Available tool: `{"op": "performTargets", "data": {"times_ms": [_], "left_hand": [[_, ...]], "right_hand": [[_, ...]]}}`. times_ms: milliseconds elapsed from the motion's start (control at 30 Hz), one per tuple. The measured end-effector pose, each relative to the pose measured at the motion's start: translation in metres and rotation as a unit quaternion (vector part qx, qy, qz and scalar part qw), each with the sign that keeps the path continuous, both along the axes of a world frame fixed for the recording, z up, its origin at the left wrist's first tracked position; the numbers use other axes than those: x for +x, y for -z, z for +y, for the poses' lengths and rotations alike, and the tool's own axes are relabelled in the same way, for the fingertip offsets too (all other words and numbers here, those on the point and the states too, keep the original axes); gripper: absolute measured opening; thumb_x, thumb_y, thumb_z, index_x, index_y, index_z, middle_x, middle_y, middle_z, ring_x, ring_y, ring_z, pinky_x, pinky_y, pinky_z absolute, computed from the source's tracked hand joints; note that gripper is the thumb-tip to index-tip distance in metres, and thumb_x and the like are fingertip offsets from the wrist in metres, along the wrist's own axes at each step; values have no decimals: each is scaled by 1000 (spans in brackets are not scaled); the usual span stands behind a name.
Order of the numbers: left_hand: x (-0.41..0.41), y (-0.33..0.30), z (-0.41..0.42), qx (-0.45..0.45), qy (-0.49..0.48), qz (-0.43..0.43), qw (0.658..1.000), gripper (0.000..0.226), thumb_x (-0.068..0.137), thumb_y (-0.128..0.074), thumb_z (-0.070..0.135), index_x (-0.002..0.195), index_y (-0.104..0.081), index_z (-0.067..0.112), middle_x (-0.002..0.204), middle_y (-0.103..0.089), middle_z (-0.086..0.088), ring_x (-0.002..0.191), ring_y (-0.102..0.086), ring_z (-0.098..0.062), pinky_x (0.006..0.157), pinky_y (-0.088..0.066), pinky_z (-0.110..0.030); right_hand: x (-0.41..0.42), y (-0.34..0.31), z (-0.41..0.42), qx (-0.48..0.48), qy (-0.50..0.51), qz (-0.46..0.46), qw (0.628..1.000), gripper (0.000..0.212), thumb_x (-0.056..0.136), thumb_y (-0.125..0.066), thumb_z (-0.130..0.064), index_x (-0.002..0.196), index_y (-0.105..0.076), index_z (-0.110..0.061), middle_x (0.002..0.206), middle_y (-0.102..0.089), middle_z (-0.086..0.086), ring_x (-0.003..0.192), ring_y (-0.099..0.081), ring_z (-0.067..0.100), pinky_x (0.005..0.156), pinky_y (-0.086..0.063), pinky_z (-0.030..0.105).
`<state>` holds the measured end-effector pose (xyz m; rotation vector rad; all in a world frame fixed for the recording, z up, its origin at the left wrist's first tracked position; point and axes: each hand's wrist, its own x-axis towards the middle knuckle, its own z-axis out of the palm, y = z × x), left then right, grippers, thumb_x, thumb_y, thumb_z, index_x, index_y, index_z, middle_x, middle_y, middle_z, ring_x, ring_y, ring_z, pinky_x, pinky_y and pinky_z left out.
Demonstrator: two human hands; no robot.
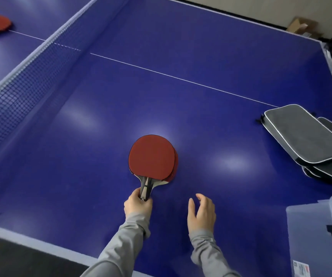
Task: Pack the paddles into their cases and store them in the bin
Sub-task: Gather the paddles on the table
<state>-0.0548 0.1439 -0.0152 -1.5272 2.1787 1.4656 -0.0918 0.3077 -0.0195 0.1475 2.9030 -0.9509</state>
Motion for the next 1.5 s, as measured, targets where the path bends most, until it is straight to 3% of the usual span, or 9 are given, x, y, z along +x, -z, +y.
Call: {"op": "performTargets", "data": {"times_ms": [67,267,533,900,1000,1133,1500], "left_hand": [[9,-2,-4,4,-20,17,1000,18,73,-57,13,61,-48,24,51,-48,7,50,-43,-15,48,-36,-24],[38,-10,-37,3,-93,56,994,11,72,-61,15,69,-56,24,57,-53,6,53,-47,-15,49,-38,-22],[86,-14,-159,-57,-140,57,987,13,75,-64,15,73,-58,27,63,-60,-1,62,-56,-20,53,-40,-24],[140,1,-305,-91,-106,8,990,12,74,-69,17,79,-61,24,63,-59,1,71,-55,-25,67,-37,-30],[144,6,-318,-93,-79,4,993,14,73,-70,17,82,-61,23,68,-59,3,75,-55,-23,69,-38,-30],[146,12,-327,-131,-36,3,991,25,71,-75,11,94,-66,4,95,-48,-3,87,-51,-23,81,-38,-28],[151,13,-330,-154,23,5,988,45,69,-76,8,108,-57,-1,107,-52,-17,100,-53,-35,86,-41,-40]], "right_hand": [[-1,2,1,-4,-20,-4,1000,28,87,-60,-21,112,-59,-7,114,-61,7,106,-55,27,85,-41,41],[-2,2,-11,-17,-35,-17,999,27,89,-57,-20,113,-57,-7,114,-60,6,108,-53,26,90,-39,40],[17,0,-77,-28,-6,-1,1000,24,88,-58,-17,109,-58,-6,110,-61,8,107,-52,29,87,-39,41],[40,-3,-148,-17,45,48,998,22,88,-58,-12,106,-59,-1,106,-63,14,103,-55,35,86,-42,47],[46,-4,-156,-9,49,52,997,22,88,-57,-11,106,-59,2,106,-62,17,103,-54,37,85,-42,49],[51,-6,-164,2,49,46,998,23,89,-56,-12,107,-58,1,108,-62,17,105,-53,36,86,-43,49],[64,-3,-173,16,50,42,998,22,89,-56,-11,107,-59,1,108,-62,17,105,-53,36,85,-43,49]]}}
